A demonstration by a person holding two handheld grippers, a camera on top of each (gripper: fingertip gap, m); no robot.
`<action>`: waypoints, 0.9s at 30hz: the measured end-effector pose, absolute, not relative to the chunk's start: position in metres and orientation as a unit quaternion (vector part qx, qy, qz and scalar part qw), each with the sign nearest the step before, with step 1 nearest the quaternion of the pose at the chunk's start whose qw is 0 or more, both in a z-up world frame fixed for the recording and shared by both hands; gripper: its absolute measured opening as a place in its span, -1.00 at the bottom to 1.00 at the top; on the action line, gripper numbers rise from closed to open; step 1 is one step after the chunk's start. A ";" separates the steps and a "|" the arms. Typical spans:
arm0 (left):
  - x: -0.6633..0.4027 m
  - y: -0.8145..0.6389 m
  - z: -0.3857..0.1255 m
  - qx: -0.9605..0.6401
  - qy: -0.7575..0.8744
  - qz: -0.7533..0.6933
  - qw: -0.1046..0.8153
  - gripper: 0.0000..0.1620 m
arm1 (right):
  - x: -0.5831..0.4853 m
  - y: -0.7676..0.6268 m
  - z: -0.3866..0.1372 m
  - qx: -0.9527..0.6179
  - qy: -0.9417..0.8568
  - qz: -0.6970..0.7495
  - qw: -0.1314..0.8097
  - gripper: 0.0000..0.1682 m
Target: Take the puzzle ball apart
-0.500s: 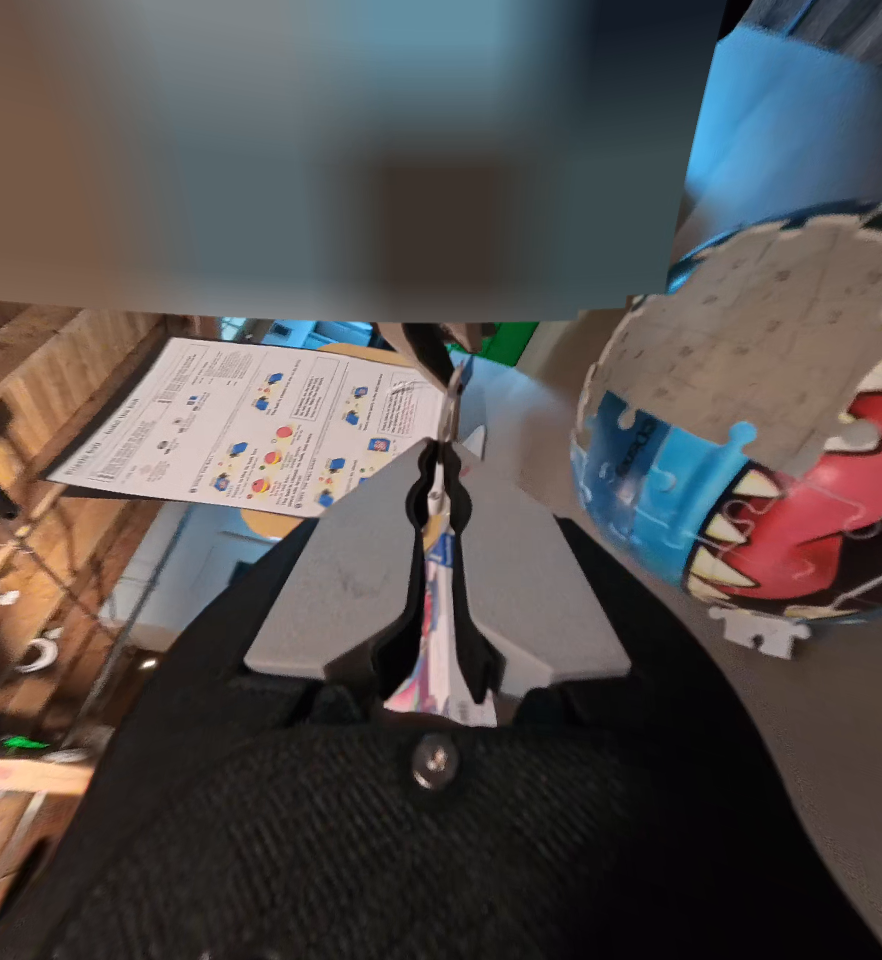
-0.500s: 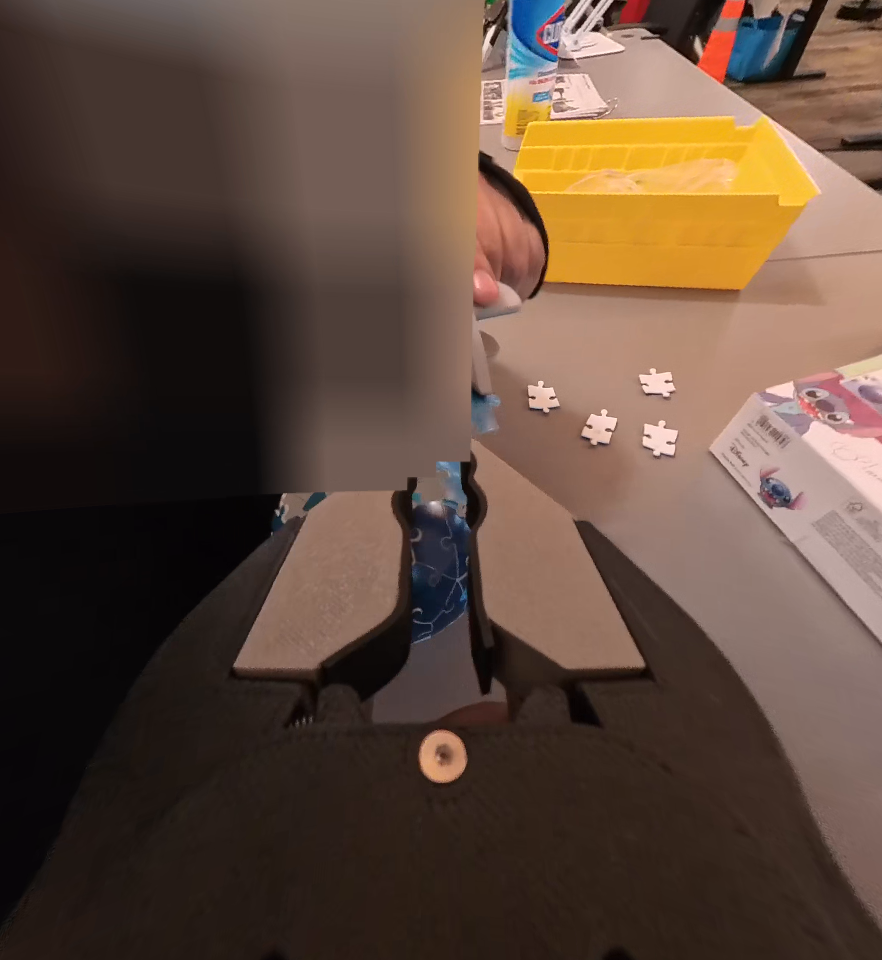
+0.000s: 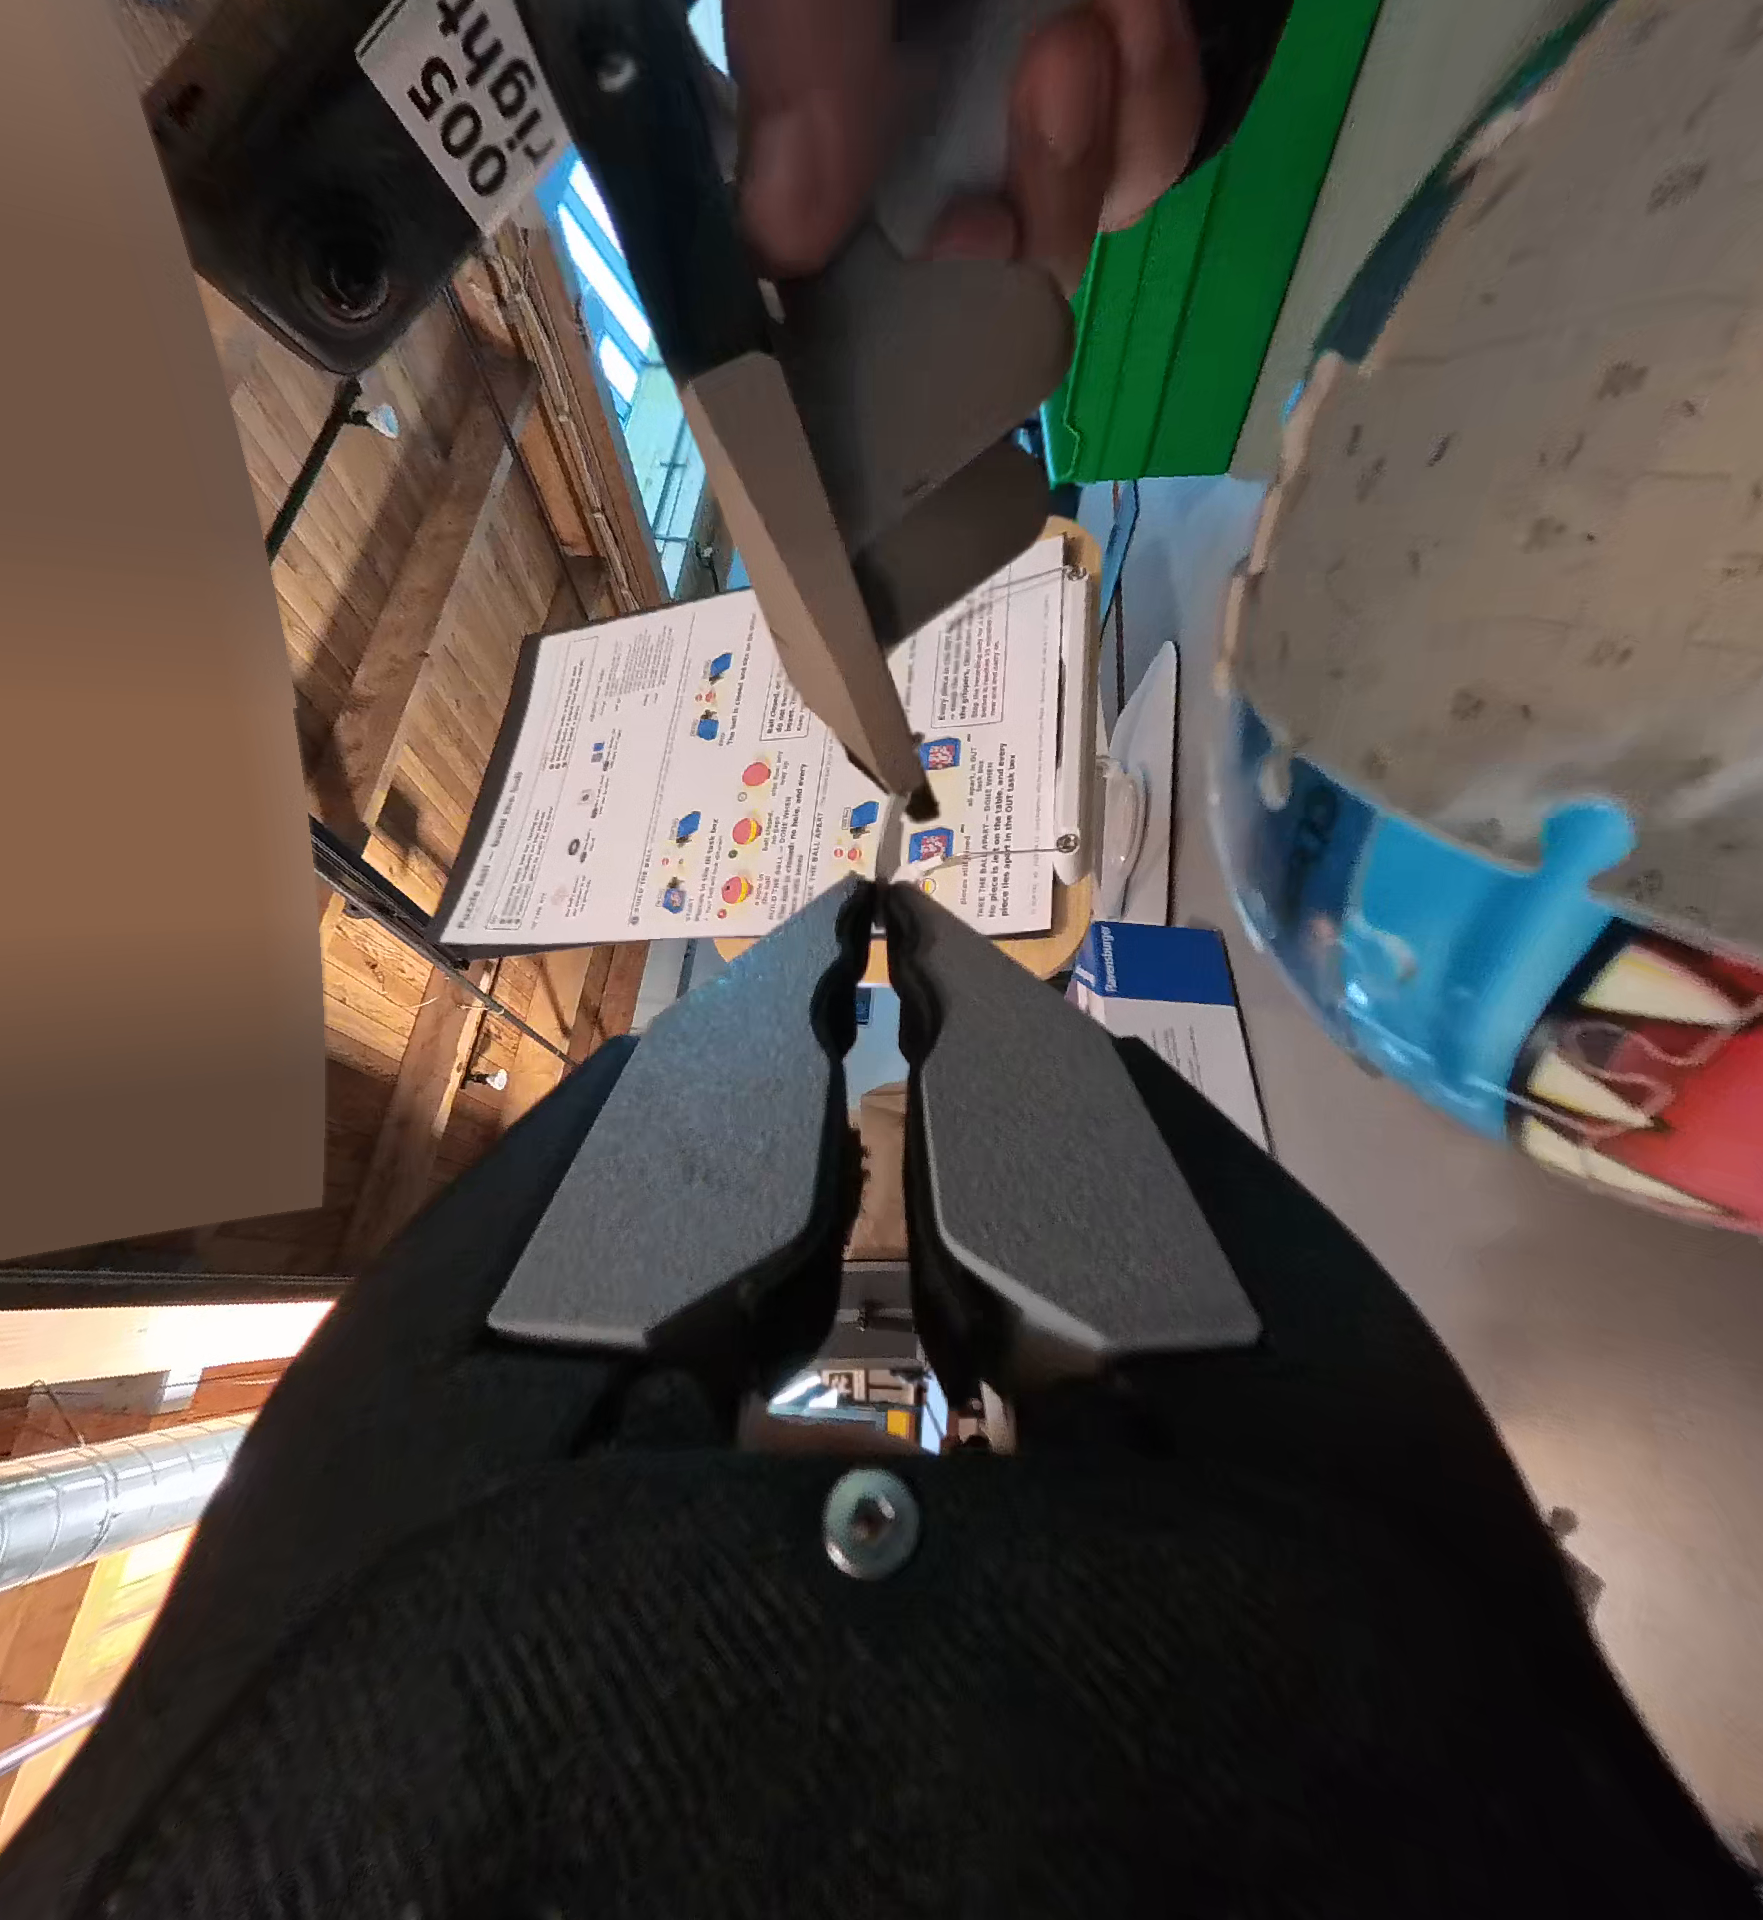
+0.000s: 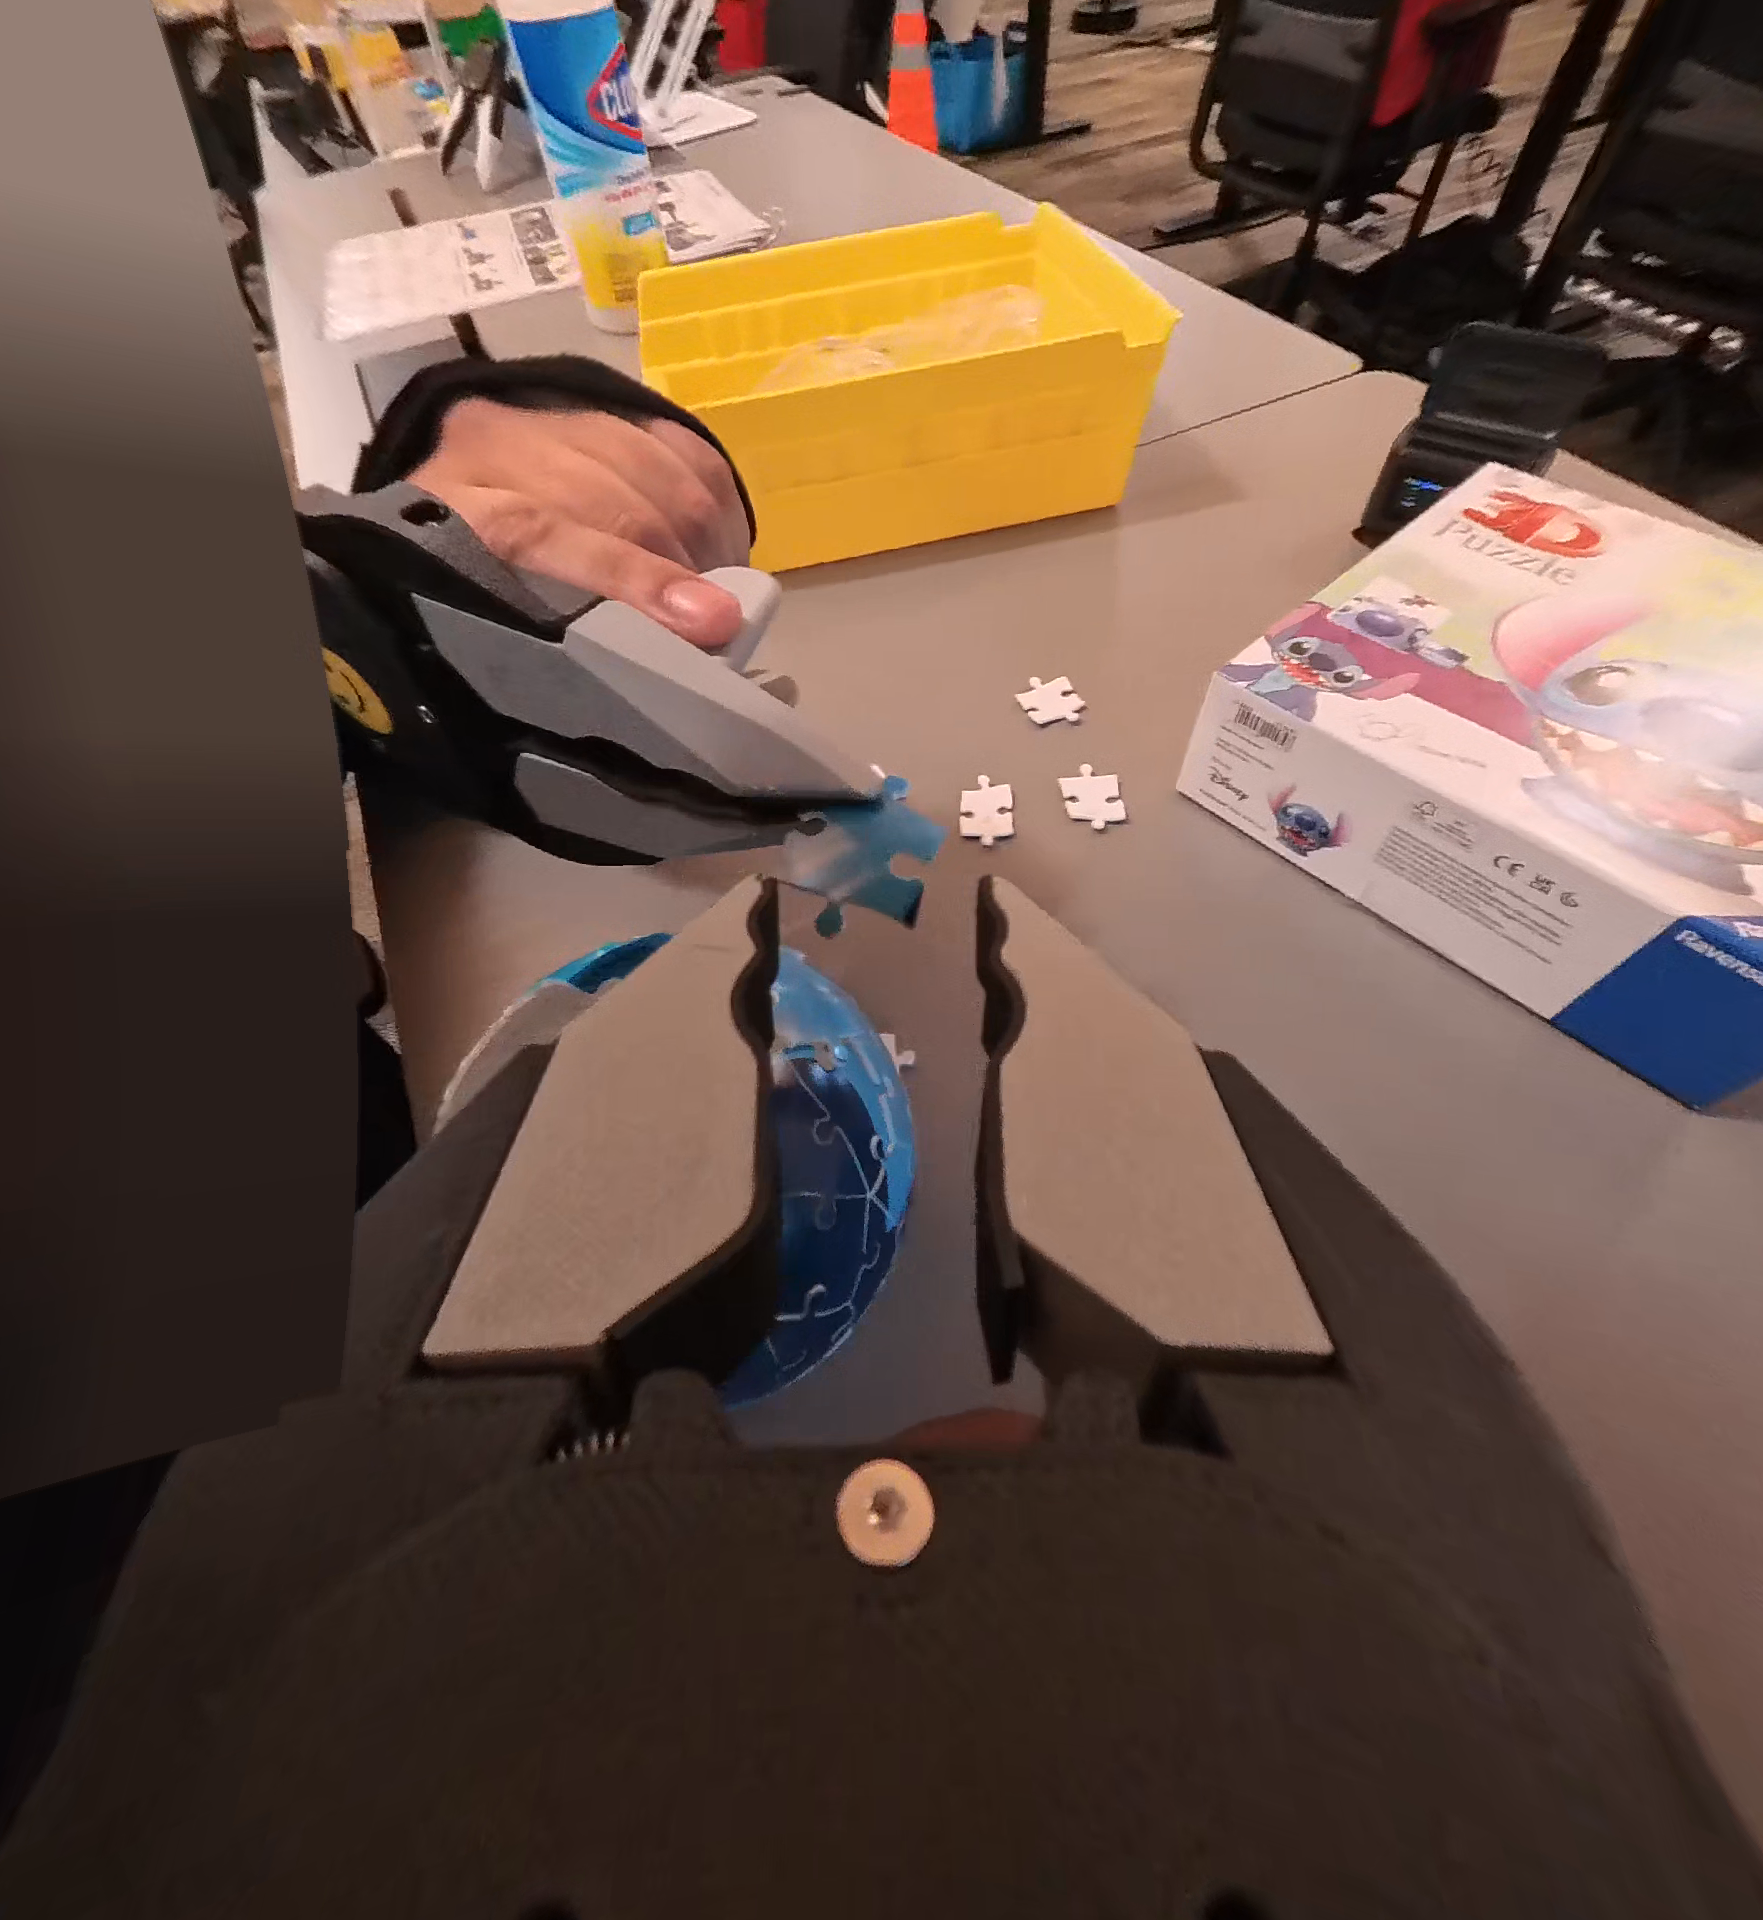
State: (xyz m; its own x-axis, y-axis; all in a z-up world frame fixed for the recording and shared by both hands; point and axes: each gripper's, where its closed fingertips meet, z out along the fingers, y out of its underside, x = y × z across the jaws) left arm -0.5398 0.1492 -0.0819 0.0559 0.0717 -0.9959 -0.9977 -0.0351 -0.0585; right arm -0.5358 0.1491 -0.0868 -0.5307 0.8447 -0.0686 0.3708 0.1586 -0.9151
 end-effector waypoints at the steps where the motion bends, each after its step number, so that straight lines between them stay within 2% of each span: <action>1: -0.539 0.149 -0.082 -0.506 0.459 0.511 0.522 -1.00 | -0.534 0.146 -0.087 -0.417 -0.724 0.493 0.244 -0.65; 7: -0.530 0.144 -0.084 -0.519 0.460 0.478 0.540 -1.00 | -0.526 0.141 -0.087 -0.403 -0.739 0.467 0.270 -0.78; 11: -0.527 0.143 -0.087 -0.537 0.454 0.442 0.558 -1.00 | -0.523 0.140 -0.090 -0.402 -0.743 0.464 0.267 -0.79; 16: -0.522 0.140 -0.094 -0.523 0.473 0.443 0.554 -1.00 | -0.517 0.137 -0.096 -0.403 -0.744 0.485 0.224 -0.79; 21: -0.513 0.128 -0.093 -0.503 0.488 0.412 0.582 -1.00 | -0.503 0.124 -0.094 -0.366 -0.752 0.529 0.141 -0.78; 27: -0.509 0.123 -0.092 -0.489 0.496 0.377 0.611 -1.00 | -0.498 0.120 -0.092 -0.289 -0.789 0.524 0.142 -0.81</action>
State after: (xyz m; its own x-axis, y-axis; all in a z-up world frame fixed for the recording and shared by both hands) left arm -0.5089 0.1234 -0.0915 0.2232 -0.0252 -0.9744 -0.9453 0.2384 -0.2227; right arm -0.4976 0.1199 -0.0918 -0.7931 0.6039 -0.0790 0.3073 0.2847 -0.9080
